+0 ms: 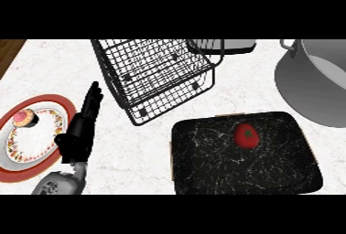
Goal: Pick the tomato from the tray and place it in the tiered basket
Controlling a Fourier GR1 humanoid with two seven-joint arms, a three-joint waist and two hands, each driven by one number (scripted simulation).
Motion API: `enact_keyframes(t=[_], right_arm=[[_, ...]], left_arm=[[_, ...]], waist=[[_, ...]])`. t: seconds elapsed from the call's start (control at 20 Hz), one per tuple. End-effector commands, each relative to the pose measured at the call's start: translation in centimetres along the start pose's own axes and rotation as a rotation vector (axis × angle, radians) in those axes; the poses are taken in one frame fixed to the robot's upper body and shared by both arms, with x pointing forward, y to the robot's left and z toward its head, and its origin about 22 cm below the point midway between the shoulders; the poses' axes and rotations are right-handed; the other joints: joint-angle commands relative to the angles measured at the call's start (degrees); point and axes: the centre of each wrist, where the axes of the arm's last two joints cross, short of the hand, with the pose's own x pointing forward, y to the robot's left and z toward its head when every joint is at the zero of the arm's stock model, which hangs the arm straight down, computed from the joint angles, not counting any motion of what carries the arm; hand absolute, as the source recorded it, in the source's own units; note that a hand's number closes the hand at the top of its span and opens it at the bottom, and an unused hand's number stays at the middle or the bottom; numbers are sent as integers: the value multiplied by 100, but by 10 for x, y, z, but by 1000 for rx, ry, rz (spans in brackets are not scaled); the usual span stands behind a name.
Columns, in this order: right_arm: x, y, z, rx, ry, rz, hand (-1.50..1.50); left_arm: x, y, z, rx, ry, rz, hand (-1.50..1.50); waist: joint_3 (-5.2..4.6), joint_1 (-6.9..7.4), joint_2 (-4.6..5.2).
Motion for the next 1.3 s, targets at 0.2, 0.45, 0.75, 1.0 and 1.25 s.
enact_keyframes(t=[0.2,0.45,0.75,1.0,1.25], right_arm=[[74,53,-33,152,135,477,-150],[94,92,-40,190,232,510,-150],[116,111,-57,193,278,548,-150],[105,120,-74,248,370,568,-150],[110,123,-72,277,440,608,-150]], left_arm=[[5,-7,-13,6,-6,0,0],[5,-15,-5,-16,-16,2,0],[7,0,-18,-14,-22,-4,0],[14,-22,-10,-36,-24,5,0],[-2,-10,-2,-36,-4,14,0]], waist=[[-3,-38,22],[6,90,36],[9,157,57],[11,197,62],[11,168,55]])
